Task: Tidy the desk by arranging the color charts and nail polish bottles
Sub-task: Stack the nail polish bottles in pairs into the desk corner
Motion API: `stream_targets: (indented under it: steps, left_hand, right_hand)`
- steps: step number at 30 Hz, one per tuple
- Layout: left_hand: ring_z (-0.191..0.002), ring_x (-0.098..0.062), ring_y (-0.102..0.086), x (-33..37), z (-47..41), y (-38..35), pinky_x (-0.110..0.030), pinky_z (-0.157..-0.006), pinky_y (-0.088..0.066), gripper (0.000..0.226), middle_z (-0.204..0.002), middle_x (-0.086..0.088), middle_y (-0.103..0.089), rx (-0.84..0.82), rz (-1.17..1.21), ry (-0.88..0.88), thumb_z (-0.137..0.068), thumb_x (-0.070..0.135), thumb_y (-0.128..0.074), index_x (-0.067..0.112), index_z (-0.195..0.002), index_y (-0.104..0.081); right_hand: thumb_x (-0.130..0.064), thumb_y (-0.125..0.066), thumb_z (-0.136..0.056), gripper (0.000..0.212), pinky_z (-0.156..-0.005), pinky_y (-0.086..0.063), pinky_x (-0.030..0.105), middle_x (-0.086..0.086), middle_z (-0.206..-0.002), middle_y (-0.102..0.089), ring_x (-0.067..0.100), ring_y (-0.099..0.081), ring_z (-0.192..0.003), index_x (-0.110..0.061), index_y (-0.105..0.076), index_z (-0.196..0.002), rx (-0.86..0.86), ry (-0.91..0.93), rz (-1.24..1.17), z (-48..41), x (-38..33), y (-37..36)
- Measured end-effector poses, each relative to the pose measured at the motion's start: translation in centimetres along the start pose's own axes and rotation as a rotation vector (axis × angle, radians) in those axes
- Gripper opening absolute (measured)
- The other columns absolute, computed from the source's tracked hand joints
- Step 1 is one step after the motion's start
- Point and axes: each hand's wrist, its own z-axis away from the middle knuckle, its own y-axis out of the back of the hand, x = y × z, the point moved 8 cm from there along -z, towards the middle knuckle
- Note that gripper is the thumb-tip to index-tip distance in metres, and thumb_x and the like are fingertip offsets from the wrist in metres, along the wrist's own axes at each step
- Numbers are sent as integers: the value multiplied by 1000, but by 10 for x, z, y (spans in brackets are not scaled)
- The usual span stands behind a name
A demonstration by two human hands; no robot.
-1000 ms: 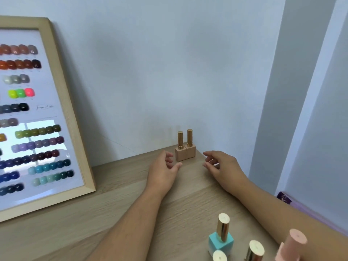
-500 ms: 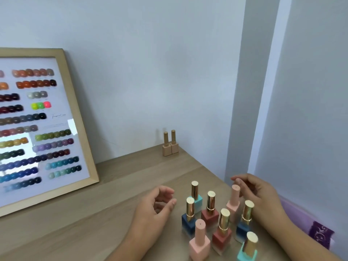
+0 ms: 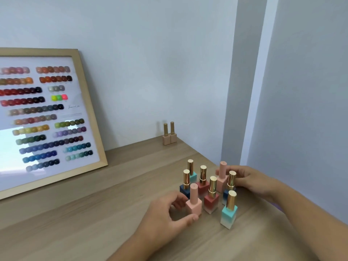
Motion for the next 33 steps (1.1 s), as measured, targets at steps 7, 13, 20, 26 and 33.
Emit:
stream_targets:
  steps: [7,13,20,26,33]
  left_hand:
    - [-74,5,-54,1,-6,-12,-9,-63,-40,35,-77,19,-63,-3,-64,17,-61,56,-67,33,-87,-65]
    - [-71,5,-55,1,-4,-8,-10,-61,-41,16,-73,20,-61,-2,-41,45,-71,36,-72,38,-84,-63]
    - [-79,5,-56,-27,-5,30,-18,-65,-49,28,-78,21,-64,117,-53,134,-75,34,-72,53,-82,-53]
    - [-63,-3,-52,-70,-51,54,-10,-55,-40,19,-73,12,-61,219,-69,238,-81,35,-67,44,-80,-51]
    - [-64,0,-53,-113,-126,55,-5,-57,-39,19,-75,14,-62,260,-9,285,-80,29,-70,32,-97,-62]
  right_hand:
    - [2,-52,-87,34,-96,-44,26,0,-110,-71,12,-63,-108,-19,-67,-108,-76,10,38,-6,-2,-9]
    - [1,-52,-88,27,-76,-49,16,5,-97,-73,13,-67,-93,-18,-68,-98,-2,45,-12,-12,4,-6]
    - [-3,-54,-89,25,-83,-46,22,0,-105,-69,12,-63,-99,-22,-64,-102,327,168,-155,-30,11,6]
    - [-6,-55,-89,25,-93,-43,30,-3,-107,-65,16,-59,-103,-25,-58,-104,393,209,3,-71,-1,6]
    - [-10,-54,-91,24,-89,-42,26,-6,-106,-63,11,-57,-101,-26,-58,-108,348,258,118,-144,-17,-7]
